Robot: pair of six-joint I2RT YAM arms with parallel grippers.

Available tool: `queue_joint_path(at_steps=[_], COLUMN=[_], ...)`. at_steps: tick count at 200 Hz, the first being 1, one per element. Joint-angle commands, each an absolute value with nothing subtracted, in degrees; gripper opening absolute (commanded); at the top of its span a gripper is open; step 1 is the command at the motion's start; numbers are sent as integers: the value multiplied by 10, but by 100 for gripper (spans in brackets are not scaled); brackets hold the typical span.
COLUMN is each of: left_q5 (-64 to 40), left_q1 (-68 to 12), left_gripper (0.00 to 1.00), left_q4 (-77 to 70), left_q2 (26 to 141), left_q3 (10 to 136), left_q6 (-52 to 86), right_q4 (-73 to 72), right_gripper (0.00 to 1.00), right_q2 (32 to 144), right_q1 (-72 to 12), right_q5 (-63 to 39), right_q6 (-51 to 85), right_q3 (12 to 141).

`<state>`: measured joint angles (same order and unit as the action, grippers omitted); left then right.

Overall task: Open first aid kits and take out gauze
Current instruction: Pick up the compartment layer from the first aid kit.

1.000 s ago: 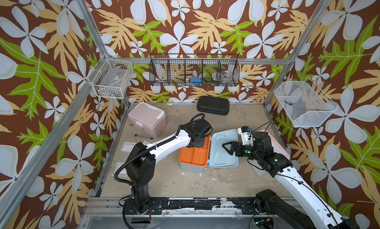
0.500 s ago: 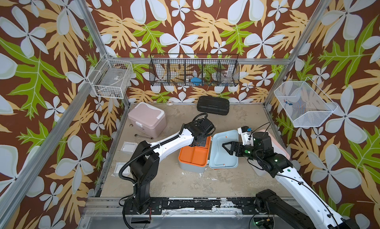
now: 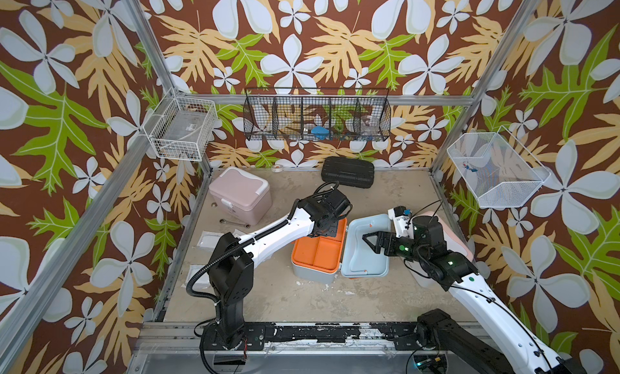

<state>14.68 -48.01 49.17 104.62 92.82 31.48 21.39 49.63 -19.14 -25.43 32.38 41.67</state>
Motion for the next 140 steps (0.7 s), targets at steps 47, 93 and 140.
queue_joint_path(at_steps=[47,93,140], left_q5=[135,98,41], left_q1=[-481,-458,-383], left_gripper=[0,0,0], left_q4=[491,454,405], left_q2=[981,905,803], left_q3=[941,902,827], left_q6=[316,306,298], right_q4=[205,210,219], right_gripper=[88,88,88], right_q2=[494,497,497], right_q1=[-192,-192,-192], right_q5=[-249,-244,-237], right_q6=[318,315,314], right_q3=[416,419,422])
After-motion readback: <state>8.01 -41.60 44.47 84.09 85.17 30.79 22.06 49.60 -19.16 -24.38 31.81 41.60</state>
